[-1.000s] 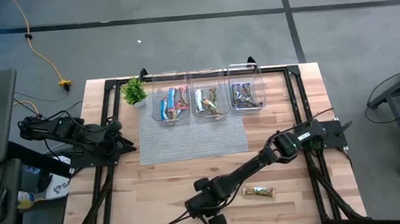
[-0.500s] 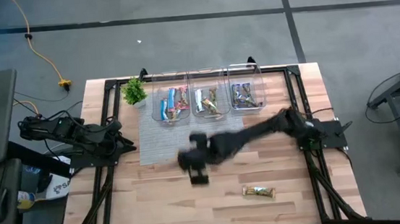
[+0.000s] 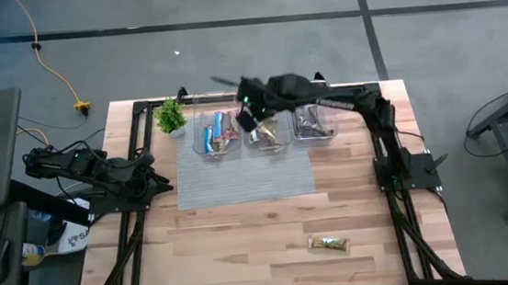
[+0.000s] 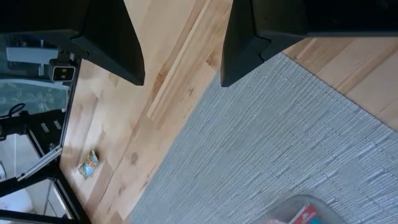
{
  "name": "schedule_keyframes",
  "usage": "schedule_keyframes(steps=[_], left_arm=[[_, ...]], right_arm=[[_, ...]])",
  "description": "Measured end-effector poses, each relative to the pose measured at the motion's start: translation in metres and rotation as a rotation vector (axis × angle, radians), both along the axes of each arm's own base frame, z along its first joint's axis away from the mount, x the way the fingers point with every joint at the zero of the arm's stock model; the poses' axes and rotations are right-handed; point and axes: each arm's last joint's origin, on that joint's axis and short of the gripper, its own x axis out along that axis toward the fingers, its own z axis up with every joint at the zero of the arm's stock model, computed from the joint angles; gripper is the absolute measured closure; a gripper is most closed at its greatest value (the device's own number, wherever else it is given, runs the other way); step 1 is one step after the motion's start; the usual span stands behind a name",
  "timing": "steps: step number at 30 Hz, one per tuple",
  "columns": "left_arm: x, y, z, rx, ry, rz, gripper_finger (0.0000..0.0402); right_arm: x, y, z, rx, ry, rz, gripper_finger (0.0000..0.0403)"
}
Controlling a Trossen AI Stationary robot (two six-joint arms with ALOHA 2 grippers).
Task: Pick and place Granola Bars by type
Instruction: Put the yellow granola bar into the middle transparent bin
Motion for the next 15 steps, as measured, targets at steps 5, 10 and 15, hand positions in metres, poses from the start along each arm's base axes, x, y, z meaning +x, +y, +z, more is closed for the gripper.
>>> schedule_keyframes(steps=[5,10,15], left_arm=[[0.000,0.000,0.000,-0.003,-0.001,0.009,0.0197],[0.000,0.000,0.000,-0.005,-0.001,0.014,0.0197],[0.000,0.000,0.000,-0.005,-0.002,0.015,0.0197]], right_arm=[[-0.018,-0.036,-0.003,0.075,0.024,-0.108,0.0332],[-0.025,-0.055,-0.015,0.192,0.028,-0.090,0.0323],[-0.024,-0.055,-0.036,0.249,0.053,-0.047,0.0292]])
